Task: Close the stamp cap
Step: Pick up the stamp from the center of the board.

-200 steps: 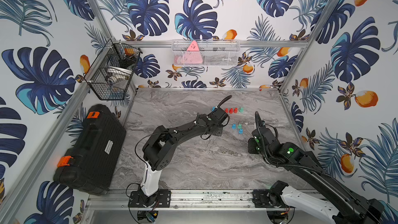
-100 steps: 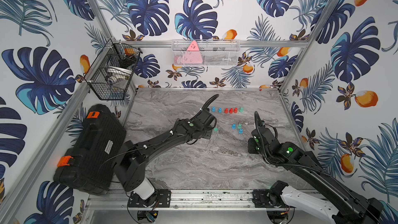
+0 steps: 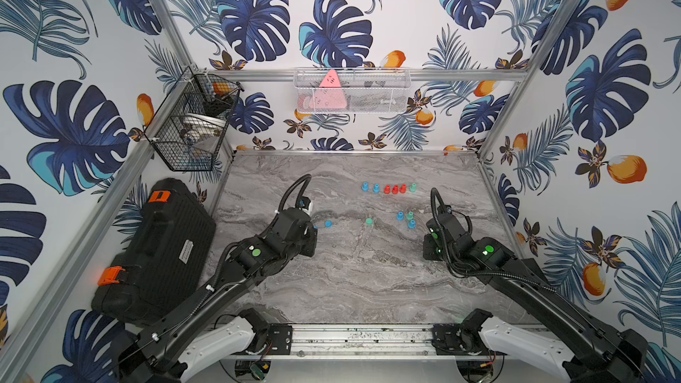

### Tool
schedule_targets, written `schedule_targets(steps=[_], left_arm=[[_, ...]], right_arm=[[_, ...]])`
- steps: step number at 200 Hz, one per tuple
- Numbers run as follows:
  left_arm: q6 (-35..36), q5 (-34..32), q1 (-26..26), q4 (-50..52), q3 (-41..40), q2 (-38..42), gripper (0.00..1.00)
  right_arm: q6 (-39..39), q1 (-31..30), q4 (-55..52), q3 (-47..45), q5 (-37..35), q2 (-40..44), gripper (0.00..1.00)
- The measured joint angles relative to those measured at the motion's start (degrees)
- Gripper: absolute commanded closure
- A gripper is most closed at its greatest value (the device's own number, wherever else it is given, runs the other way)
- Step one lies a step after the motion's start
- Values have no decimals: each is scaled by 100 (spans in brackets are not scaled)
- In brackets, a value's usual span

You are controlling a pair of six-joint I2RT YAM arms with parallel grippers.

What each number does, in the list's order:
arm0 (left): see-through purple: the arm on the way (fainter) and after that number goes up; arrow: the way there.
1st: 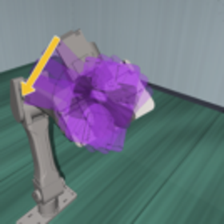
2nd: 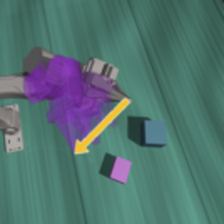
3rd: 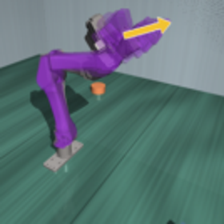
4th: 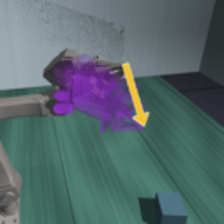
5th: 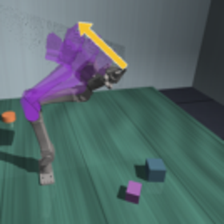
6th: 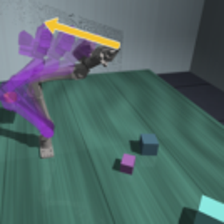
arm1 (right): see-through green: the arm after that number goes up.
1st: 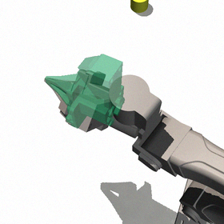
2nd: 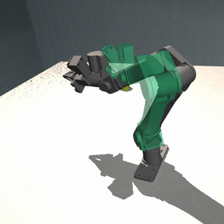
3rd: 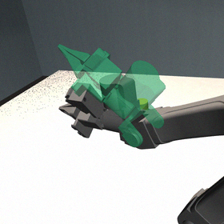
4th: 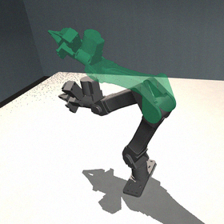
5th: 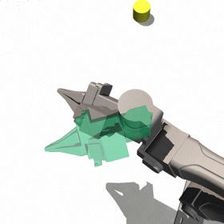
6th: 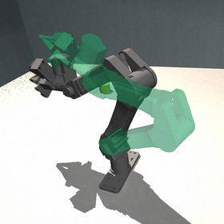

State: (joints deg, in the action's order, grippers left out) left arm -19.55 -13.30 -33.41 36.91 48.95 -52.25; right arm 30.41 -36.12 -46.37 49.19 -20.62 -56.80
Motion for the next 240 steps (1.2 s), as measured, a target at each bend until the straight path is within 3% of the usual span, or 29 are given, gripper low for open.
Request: schedule_targets(steps=[17,90,140,240], left_arm=[[0,-9,131,118,-341,286,53],[-46,-2,61,398,-444,1191,53],[-138,-37,-7,431,-448,1147,53],[-138,-81,-11,428,-470,1412,53]], right_arm=[[-22,197,0,22,118,-190,67],[-413,1241,68,299,942,-844,66],[-603,1676,184,1049,1364,-1991,64],[-750,1860,337,2612,1491,-4065,64]])
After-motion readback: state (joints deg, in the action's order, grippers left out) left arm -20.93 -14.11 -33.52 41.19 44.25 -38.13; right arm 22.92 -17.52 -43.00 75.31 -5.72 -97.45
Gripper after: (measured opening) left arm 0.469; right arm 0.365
